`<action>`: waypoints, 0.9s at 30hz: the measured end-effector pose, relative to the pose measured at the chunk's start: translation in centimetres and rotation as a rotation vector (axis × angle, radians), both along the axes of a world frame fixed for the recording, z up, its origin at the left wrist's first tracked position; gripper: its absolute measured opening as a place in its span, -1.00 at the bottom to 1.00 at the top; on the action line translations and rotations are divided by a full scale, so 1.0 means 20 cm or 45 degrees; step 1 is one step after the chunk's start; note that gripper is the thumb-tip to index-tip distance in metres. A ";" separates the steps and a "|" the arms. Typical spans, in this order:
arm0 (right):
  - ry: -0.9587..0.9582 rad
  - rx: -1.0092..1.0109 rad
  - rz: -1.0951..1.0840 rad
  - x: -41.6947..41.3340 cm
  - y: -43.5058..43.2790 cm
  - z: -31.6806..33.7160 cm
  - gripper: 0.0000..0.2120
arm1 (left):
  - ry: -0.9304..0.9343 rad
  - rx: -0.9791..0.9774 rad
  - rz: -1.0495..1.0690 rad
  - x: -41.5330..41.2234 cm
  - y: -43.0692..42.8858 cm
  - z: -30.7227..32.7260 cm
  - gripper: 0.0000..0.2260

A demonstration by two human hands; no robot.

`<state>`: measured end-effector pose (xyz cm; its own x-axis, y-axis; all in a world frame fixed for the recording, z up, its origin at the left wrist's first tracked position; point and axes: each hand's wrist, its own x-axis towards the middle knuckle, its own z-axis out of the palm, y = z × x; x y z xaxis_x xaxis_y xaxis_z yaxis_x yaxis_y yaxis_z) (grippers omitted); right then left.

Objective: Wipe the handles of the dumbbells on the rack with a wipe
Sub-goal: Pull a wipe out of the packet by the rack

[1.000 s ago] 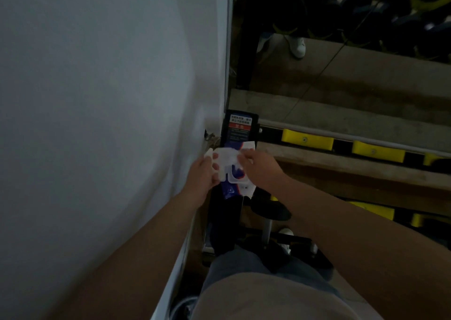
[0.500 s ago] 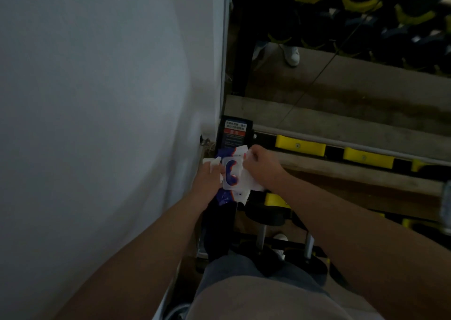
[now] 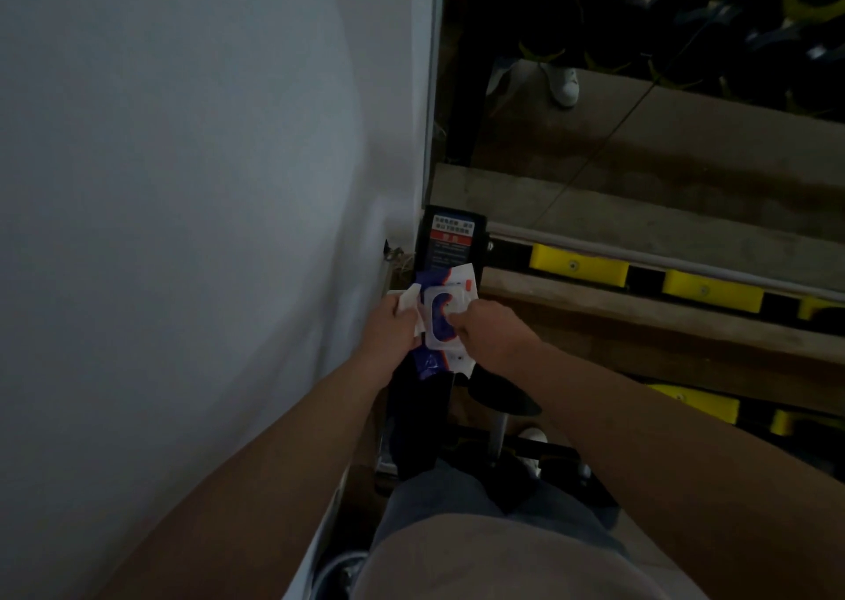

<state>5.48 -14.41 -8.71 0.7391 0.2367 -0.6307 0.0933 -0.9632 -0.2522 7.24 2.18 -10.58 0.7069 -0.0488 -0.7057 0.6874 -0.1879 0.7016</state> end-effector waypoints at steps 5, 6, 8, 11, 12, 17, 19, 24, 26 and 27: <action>0.010 -0.036 0.018 0.00 0.05 -0.01 -0.50 | -0.240 0.391 -0.142 -0.01 0.05 -0.03 -0.82; 0.001 -0.031 0.003 0.00 0.06 -0.01 -0.46 | -0.284 0.483 -0.144 -0.01 0.06 -0.03 -0.76; 0.006 -0.013 -0.041 0.01 0.07 -0.02 -0.39 | -0.318 0.571 -0.134 0.00 0.08 -0.04 -0.65; 0.064 -0.022 -0.068 0.03 0.08 -0.03 -0.34 | -0.281 0.600 -0.151 0.01 0.10 -0.05 -0.59; 0.075 -0.021 -0.076 0.05 0.08 -0.03 -0.35 | -0.264 0.611 -0.161 0.01 0.10 -0.05 -0.62; 0.065 0.115 -0.244 0.12 0.08 0.00 -0.67 | -0.306 0.450 -0.135 0.00 0.05 0.00 -0.73; 0.028 0.222 -0.445 0.13 0.05 0.01 -0.72 | -0.303 0.404 -0.181 -0.01 0.03 0.00 -0.77; 0.084 0.473 -1.133 0.09 -0.02 -0.01 -0.86 | -0.303 0.319 -0.308 0.00 -0.04 0.01 -0.82; 0.099 0.495 -1.234 0.07 -0.05 -0.01 -0.81 | -0.302 0.296 -0.340 0.00 -0.07 0.01 -0.89; 0.097 0.503 -1.264 0.06 -0.06 -0.01 -0.81 | -0.297 0.289 -0.373 0.00 -0.08 0.01 -0.91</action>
<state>6.75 -15.62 -8.85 0.6753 -0.2514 -0.6933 -0.7162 -0.4480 -0.5351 7.16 0.62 -10.30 0.8281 -0.1329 -0.5446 0.4101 -0.5188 0.7501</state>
